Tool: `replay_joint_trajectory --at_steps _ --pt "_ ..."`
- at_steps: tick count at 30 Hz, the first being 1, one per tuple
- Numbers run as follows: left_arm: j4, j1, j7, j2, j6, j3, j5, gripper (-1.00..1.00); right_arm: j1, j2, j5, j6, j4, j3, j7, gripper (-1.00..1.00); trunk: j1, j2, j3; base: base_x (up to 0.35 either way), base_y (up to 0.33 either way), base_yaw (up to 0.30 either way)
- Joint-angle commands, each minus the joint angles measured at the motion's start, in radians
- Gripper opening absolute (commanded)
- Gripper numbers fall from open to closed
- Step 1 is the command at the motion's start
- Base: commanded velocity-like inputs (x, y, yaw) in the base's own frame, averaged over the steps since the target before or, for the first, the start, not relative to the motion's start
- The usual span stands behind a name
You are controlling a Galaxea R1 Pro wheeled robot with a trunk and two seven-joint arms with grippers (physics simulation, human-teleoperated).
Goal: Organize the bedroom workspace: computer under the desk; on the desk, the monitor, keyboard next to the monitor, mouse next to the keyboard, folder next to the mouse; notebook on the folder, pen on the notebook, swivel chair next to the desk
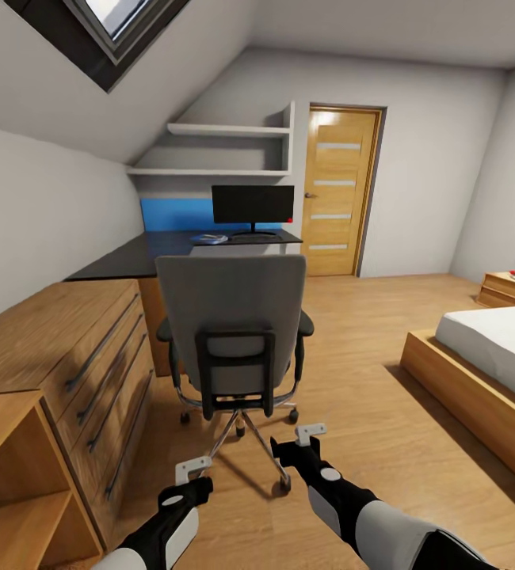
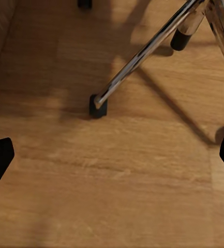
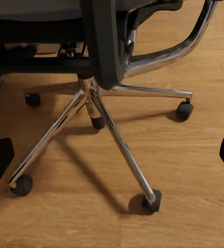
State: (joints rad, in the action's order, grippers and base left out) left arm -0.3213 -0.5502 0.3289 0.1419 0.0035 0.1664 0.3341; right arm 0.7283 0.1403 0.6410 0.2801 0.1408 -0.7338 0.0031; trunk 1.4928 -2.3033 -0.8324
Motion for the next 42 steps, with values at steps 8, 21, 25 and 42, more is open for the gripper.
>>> replay_joint_trajectory --at_steps 8,21,25,42 --pt "-0.001 -0.001 0.008 -0.001 -0.044 0.01 0.008 1.0 -0.002 -0.001 0.004 0.097 -0.003 -0.009 0.001 1.0 0.011 -0.022 -0.01 0.0 0.0 0.0" --pt "0.025 -0.001 0.01 -0.003 -0.167 0.01 0.006 1.0 -0.01 -0.002 0.002 0.179 -0.008 -0.01 0.002 1.0 0.011 -0.022 -0.01 0.018 0.0 0.0" --pt "0.041 -0.001 0.007 -0.002 -0.197 0.012 0.005 1.0 -0.01 -0.001 -0.013 0.18 -0.017 -0.012 0.005 1.0 0.011 -0.022 -0.01 0.184 0.0 0.0" --pt "0.043 -0.001 0.005 -0.002 -0.198 0.013 0.003 1.0 -0.014 0.002 -0.123 0.103 -0.024 -0.016 0.094 1.0 0.011 -0.022 -0.01 0.181 0.0 0.0"
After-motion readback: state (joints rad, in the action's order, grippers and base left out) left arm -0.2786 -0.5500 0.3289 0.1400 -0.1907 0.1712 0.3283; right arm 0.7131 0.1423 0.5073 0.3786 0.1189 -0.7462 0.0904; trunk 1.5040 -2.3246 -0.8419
